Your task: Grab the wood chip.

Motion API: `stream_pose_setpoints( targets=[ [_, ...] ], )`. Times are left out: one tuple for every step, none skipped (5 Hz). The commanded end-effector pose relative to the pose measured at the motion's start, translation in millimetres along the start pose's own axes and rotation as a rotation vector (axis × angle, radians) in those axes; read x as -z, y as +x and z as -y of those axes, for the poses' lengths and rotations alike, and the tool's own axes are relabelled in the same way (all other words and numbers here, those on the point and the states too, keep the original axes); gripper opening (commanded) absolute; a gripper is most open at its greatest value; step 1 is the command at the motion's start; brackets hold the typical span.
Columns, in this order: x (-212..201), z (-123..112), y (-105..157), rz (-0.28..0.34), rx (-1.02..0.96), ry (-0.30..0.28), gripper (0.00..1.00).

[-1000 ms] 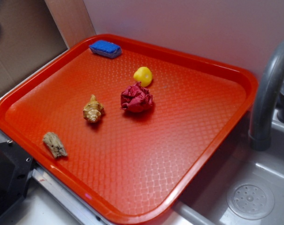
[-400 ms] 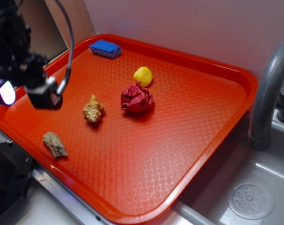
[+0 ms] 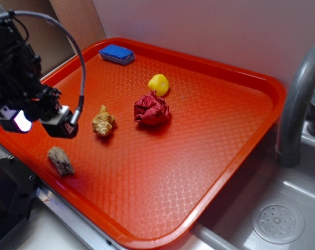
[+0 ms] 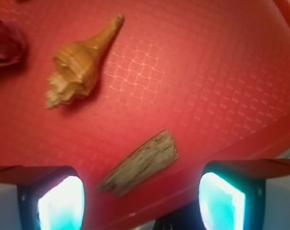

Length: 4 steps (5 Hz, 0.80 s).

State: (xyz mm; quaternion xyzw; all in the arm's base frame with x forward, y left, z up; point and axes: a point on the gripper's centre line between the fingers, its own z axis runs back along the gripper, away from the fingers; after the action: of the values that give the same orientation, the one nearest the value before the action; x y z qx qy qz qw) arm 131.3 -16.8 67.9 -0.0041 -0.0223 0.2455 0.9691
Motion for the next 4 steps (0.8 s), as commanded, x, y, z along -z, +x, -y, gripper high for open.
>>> stream_pose_setpoints(
  targets=[
    [26.2,-0.1,-3.1,-0.031,-0.006,-0.034,1.0],
    [38.5,1.1,-7.5,-0.037,0.019,-0.099,1.0],
    [45.8,4.3,-5.0,-0.044,0.043,-0.145,1.0],
    [51.8,17.0,-2.4,-0.042,0.087,-0.134,1.0]
  ],
)
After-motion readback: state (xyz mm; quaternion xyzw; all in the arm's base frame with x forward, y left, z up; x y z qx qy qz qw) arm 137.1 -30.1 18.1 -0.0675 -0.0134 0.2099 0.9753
